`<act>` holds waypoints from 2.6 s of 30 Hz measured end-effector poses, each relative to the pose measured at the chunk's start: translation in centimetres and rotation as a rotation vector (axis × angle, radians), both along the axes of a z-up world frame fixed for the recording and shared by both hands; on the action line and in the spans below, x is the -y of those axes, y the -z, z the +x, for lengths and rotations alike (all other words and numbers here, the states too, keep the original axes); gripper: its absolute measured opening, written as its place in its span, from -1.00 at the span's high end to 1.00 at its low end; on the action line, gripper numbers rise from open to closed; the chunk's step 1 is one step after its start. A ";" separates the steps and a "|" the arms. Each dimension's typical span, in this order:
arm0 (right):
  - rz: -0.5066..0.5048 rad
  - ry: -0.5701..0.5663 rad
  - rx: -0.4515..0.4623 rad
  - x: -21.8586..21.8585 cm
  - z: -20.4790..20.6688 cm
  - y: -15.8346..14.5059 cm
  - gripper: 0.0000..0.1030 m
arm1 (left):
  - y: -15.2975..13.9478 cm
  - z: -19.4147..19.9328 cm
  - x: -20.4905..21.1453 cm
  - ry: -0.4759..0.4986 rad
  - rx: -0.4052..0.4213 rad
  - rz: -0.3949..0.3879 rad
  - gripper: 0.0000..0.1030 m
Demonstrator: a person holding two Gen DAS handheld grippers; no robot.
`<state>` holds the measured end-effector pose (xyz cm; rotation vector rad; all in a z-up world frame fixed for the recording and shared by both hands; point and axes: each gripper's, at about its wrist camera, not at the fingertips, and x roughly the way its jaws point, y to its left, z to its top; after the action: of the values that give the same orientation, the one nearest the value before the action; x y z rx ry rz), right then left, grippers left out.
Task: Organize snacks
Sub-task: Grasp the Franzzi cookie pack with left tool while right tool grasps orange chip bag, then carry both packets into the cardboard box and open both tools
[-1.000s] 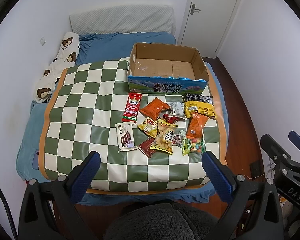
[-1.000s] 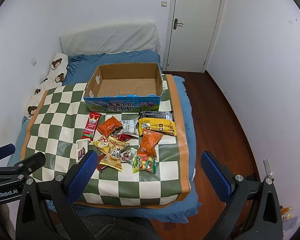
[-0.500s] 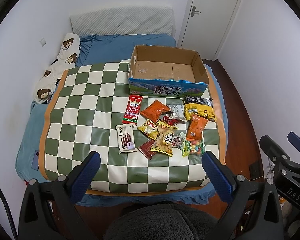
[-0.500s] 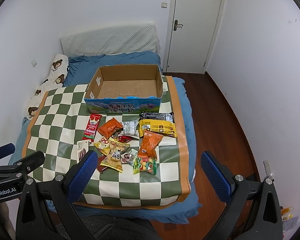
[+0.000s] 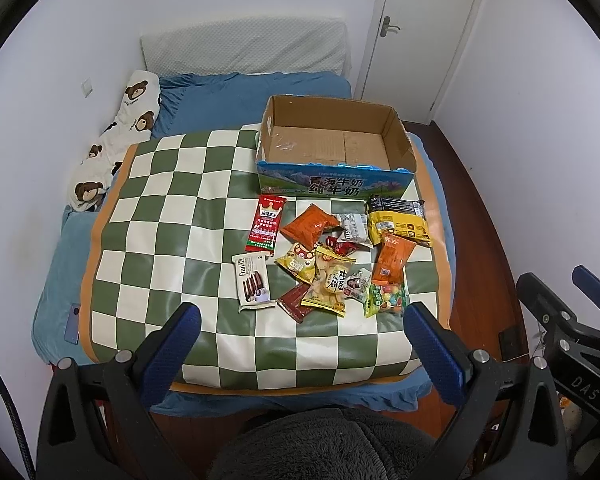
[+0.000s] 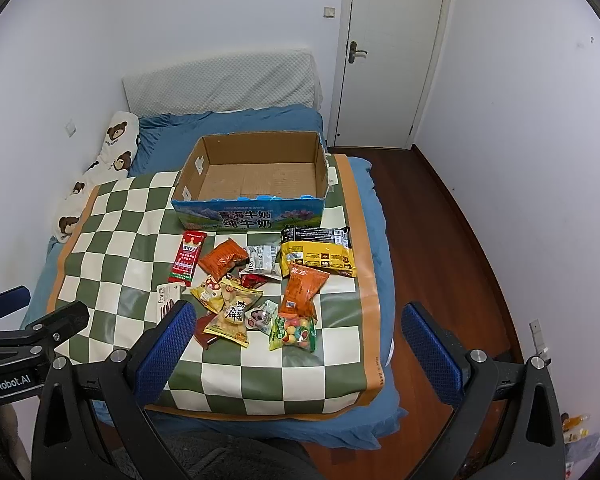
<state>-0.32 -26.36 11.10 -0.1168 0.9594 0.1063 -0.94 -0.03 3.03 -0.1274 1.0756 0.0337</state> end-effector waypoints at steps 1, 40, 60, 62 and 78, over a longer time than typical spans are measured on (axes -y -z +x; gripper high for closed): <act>0.003 0.001 -0.001 0.1 0.1 -0.1 -1.00 | 0.1 -0.2 -0.1 -0.002 0.000 -0.001 -1.00; 0.224 0.236 -0.522 4.2 21.1 35.5 -0.96 | 27.2 15.9 -9.3 -0.227 -0.392 0.017 -1.00; 0.168 0.140 -0.524 2.1 20.0 36.1 -0.01 | 32.8 12.3 -8.8 -0.251 -0.438 -0.046 -0.08; 0.177 0.121 -0.515 1.9 20.1 35.0 -0.01 | 30.9 11.4 -8.4 -0.259 -0.410 -0.045 -0.08; 0.355 -0.130 -0.386 -2.1 22.9 18.9 -0.01 | 12.0 22.4 -1.6 -0.060 -0.096 -0.185 -0.08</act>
<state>22.58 -24.22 -7.79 0.1756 1.3020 0.4287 21.44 1.53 -8.94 -0.3279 1.1699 -0.0061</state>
